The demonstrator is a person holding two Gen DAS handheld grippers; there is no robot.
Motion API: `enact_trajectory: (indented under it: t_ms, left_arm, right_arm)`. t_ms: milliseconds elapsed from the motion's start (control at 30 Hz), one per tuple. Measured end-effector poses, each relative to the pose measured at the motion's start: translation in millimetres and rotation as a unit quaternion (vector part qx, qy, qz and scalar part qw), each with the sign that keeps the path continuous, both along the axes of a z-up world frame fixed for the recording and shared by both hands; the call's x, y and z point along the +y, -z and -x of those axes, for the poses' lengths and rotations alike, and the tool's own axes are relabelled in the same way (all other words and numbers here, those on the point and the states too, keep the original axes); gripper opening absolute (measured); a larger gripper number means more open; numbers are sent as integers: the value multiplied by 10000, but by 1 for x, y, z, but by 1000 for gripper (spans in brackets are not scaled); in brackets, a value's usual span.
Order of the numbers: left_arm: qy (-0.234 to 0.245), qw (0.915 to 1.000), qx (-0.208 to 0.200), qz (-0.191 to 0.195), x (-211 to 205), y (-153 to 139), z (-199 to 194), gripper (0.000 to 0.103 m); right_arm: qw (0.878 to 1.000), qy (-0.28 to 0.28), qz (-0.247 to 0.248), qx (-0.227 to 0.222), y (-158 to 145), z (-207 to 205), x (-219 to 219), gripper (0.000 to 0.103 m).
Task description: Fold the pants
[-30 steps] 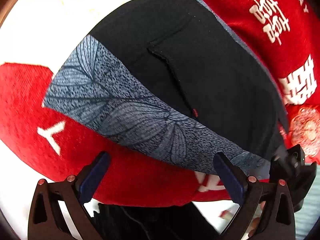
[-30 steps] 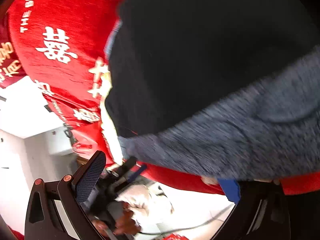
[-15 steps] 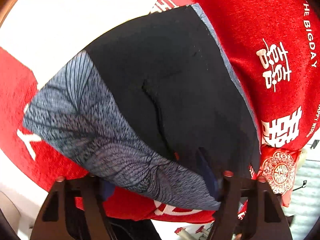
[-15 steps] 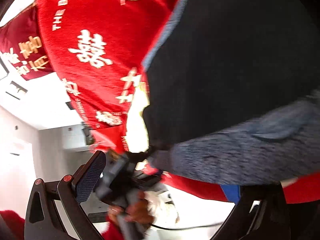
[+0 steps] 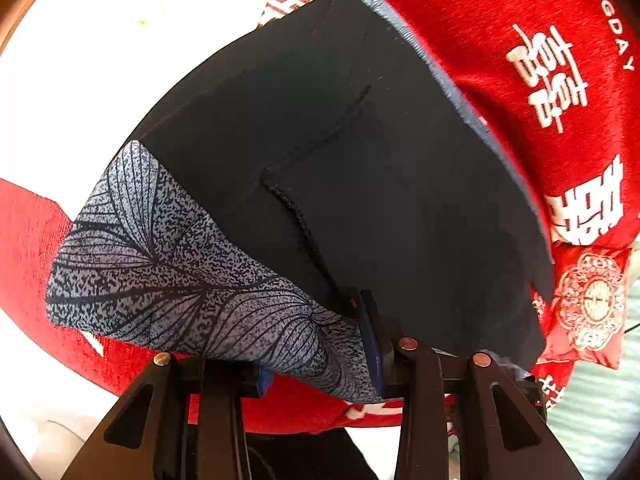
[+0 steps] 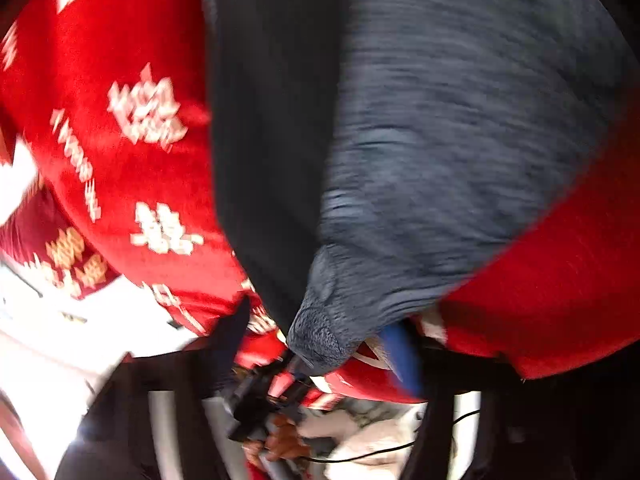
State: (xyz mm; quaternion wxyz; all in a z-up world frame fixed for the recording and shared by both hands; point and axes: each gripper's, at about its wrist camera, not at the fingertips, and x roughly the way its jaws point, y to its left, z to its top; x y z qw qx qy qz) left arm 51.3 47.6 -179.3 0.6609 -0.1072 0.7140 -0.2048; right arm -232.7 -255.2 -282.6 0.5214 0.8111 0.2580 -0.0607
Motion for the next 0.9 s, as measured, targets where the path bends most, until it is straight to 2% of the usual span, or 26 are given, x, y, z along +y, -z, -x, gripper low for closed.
enact_trajectory:
  t_ms: [33,67,133,200,267,367,533,633,700,800,900]
  left_arm:
    - [-14,10000,-3,11,0,-1,0,35]
    - [-33,10000,-52,11,0,-5,0,25]
    - [-30,9999,-109,44,3,-15,-1,24]
    - [-67,9998,-151,137,4,-28,-3,24]
    - [-59,9996,-218,170,2,-41,-5,24]
    - [-28,9989,-407,237,-13,-65,-16,24]
    - [2,9954,-894,352,-48,-95,-58,24]
    - [-60,9930,-1141,309,-80,-95,-95,24]
    - [-86,9916,-1278,191,-104,-84,-124,24]
    - [-87,9907,-1356,-40,-135,-60,-153,24]
    - [-12,9880,-1491,-394,-162,-34,-174,25]
  right_arm:
    - [9999,37,-51,114,0,2,0,6]
    - [9997,36,-9,244,-4,5,-1,7]
    - [9981,-220,466,349,-26,6,-5,7]
    - [9897,-750,1160,373,-64,-3,-13,7]
    - [9800,-1100,1618,358,-96,-16,-23,7]
    - [9664,-1472,2095,246,-133,-43,-45,7]
    - [9446,-2015,2589,77,-169,-100,-94,7]
    - [9332,-2366,2703,121,-166,-147,-130,9]
    - [9241,-2617,2778,198,-157,-186,-158,10]
    - [9120,-2986,2768,502,-128,-234,-184,11]
    - [8952,-3426,2701,911,-81,-270,-206,11]
